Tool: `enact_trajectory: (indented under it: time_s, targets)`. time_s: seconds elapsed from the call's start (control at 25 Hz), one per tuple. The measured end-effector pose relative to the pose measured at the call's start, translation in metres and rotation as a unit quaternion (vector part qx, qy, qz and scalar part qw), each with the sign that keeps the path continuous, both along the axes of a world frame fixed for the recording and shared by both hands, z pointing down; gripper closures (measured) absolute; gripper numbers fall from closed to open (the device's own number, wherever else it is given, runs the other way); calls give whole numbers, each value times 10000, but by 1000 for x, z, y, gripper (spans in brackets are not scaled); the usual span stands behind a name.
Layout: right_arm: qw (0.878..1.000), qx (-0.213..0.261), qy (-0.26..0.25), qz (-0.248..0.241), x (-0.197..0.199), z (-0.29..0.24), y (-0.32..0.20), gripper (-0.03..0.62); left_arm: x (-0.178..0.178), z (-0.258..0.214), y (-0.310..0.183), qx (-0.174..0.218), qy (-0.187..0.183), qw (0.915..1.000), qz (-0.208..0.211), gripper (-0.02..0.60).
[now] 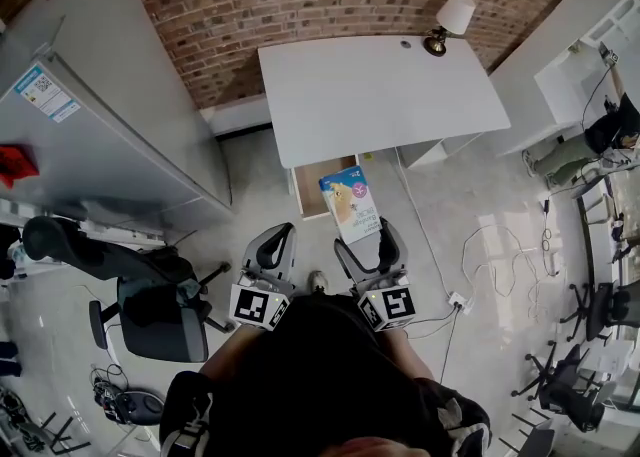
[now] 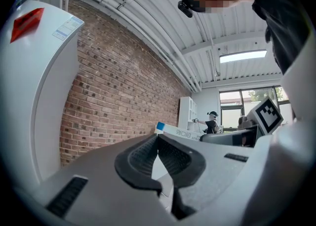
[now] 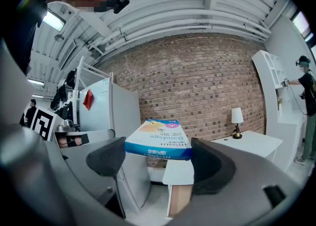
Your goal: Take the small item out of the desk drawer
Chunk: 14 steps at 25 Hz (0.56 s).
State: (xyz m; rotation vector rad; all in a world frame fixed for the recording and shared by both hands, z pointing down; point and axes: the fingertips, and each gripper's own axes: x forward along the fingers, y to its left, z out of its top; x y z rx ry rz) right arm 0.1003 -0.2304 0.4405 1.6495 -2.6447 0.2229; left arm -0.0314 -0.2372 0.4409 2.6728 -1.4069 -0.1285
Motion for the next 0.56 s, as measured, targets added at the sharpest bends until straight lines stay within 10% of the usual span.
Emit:
enact_trajectory:
  time_s: [0.56]
  targets:
    - [10000,-64,4,18,-7,9,15,189,-9,6,16,-23,-2,10000,-41,572]
